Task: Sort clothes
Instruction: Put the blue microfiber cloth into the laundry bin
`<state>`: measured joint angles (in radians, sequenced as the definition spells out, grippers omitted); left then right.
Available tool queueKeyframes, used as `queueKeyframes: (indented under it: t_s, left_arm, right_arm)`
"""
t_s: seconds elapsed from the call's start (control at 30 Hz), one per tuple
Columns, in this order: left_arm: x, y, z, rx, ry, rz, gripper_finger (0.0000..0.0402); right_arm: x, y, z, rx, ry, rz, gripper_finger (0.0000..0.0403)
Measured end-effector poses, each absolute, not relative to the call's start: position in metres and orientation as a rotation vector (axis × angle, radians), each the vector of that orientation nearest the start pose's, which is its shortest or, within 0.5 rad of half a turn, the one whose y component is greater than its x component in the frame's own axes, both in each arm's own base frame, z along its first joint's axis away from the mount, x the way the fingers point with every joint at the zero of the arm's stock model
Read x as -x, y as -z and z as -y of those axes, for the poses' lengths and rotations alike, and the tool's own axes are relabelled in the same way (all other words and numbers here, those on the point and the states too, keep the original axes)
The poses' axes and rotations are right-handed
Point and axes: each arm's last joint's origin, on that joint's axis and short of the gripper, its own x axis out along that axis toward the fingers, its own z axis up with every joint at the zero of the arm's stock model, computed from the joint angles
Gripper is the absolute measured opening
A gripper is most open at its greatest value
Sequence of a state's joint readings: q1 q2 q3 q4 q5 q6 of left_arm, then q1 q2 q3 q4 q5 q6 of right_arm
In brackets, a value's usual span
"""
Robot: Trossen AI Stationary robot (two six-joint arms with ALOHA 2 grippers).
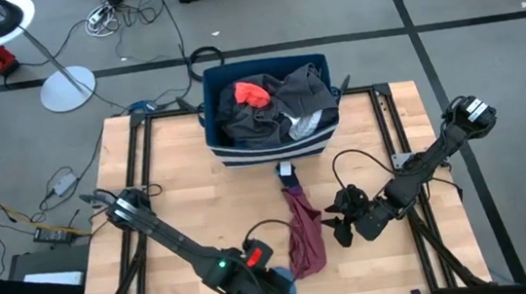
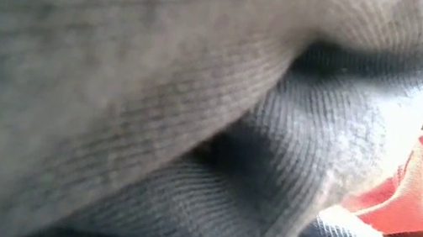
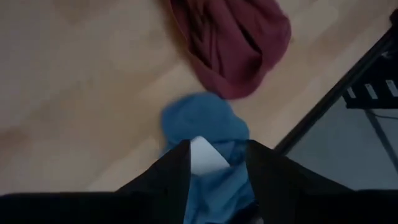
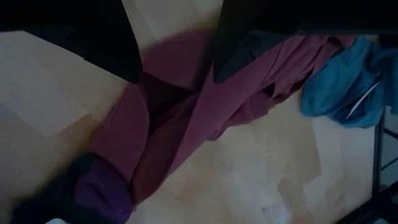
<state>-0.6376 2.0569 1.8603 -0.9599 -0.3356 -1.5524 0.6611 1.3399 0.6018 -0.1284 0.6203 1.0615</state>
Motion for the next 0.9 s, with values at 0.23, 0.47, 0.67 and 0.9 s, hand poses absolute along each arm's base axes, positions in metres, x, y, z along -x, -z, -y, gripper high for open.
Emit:
queueKeyframes:
  t_s: [0.23, 0.47, 0.67, 0.9]
  left_arm:
    - [-0.364, -0.232, 0.269, 0.967, -0.514, -1.019, 0.0158]
    - [-0.370, -0.209, 0.276, 1.003, -0.518, -1.101, 0.0143]
    - [-0.377, -0.189, 0.285, 1.009, -0.495, -1.108, 0.0136]
    - [-0.382, -0.159, 0.291, 0.994, -0.491, -1.196, 0.0127]
  right_arm:
    - [-0.200, -0.170, -0.134, -0.498, 0.325, -0.614, 0.0199]
    - [-0.200, -0.170, -0.134, -0.497, 0.328, -0.611, 0.0199]
    - [-0.200, -0.171, -0.134, -0.497, 0.328, -0.609, 0.0199]
    - [-0.200, -0.171, -0.134, -0.497, 0.329, -0.608, 0.0199]
